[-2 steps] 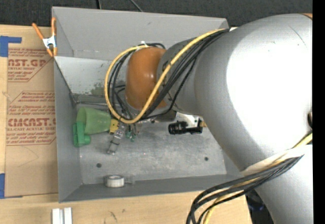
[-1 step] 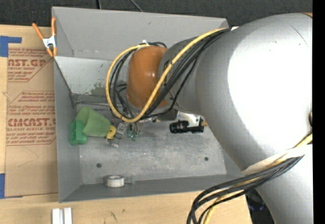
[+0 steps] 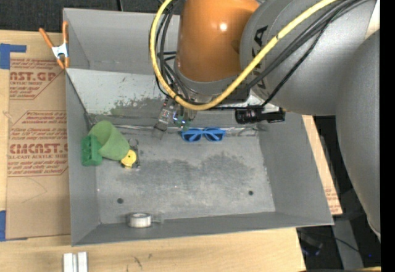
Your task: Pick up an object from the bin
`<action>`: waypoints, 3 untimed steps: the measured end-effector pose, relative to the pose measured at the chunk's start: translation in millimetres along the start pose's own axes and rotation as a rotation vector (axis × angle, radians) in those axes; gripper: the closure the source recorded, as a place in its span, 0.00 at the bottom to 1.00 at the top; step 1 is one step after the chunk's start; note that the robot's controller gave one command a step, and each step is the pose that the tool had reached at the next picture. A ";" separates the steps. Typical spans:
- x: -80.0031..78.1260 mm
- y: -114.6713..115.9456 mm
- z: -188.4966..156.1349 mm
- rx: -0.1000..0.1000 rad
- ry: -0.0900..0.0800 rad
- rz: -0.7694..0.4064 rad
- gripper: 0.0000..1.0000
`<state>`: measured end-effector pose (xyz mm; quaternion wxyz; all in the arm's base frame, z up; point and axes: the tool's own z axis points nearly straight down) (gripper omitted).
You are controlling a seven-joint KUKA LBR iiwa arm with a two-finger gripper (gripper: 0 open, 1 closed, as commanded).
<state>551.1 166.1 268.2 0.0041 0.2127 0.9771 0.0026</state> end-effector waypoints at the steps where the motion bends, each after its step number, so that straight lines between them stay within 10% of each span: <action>1: 0.3 70.2 78.6 0.008 0.009 0.097 1.00; 2: -1.9 67.6 74.4 0.007 0.005 0.100 0.00; 3: -5.5 48.4 58.9 0.006 0.004 -0.028 0.00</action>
Offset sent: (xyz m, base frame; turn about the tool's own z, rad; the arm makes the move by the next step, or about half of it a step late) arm 0.0306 0.0602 -0.0733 0.1021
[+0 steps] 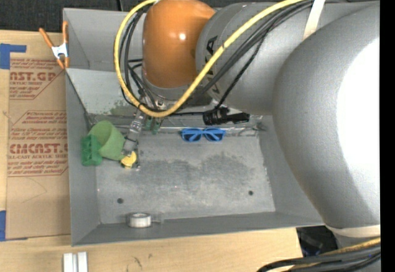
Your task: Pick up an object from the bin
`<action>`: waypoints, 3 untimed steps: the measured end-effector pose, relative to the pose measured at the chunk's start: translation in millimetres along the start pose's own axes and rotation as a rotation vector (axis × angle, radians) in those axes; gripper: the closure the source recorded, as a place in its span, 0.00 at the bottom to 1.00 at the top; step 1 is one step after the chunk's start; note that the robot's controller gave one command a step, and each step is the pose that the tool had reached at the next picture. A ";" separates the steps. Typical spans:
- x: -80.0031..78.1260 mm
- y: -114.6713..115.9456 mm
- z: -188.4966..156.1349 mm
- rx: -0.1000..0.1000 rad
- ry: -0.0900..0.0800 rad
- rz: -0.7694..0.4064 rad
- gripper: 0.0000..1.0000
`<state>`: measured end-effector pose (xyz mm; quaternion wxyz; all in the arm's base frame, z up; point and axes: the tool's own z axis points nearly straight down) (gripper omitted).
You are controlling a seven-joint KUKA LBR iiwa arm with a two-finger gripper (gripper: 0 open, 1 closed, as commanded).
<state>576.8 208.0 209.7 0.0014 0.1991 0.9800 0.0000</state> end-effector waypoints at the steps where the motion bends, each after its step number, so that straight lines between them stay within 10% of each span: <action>1: 13.8 23.0 59.5 0.003 0.006 0.046 0.00; 2: 8.2 22.1 144.6 0.006 0.005 0.013 0.00; 3: 4.9 21.2 139.7 0.005 0.000 0.015 1.00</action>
Offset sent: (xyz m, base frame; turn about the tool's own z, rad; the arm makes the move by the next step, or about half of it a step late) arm -0.0019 0.0246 -0.0551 0.0495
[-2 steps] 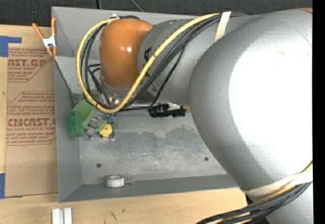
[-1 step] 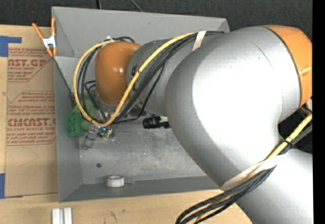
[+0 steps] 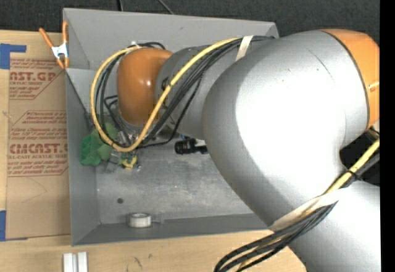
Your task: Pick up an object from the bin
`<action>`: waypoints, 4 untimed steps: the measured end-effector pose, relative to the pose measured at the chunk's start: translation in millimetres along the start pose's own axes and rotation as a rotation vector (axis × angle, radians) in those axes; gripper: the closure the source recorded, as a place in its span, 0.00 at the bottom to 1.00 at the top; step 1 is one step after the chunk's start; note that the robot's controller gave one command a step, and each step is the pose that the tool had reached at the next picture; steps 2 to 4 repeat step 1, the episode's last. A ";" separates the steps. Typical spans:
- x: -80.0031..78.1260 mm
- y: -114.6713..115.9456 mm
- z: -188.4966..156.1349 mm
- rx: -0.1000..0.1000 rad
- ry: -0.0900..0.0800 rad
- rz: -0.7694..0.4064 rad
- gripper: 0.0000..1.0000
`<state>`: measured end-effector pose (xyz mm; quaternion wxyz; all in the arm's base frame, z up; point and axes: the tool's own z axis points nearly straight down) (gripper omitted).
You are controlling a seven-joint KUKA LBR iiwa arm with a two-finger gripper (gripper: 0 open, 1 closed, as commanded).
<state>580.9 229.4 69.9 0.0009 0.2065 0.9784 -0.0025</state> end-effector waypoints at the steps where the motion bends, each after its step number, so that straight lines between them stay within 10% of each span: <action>1: 0.3 -13.2 -148.0 -0.010 -0.003 -0.021 1.00; 4: 0.3 -13.2 -148.0 -0.010 -0.003 -0.021 1.00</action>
Offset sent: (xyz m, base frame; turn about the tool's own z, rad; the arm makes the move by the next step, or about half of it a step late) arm -0.0068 -0.0126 0.1432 -0.0191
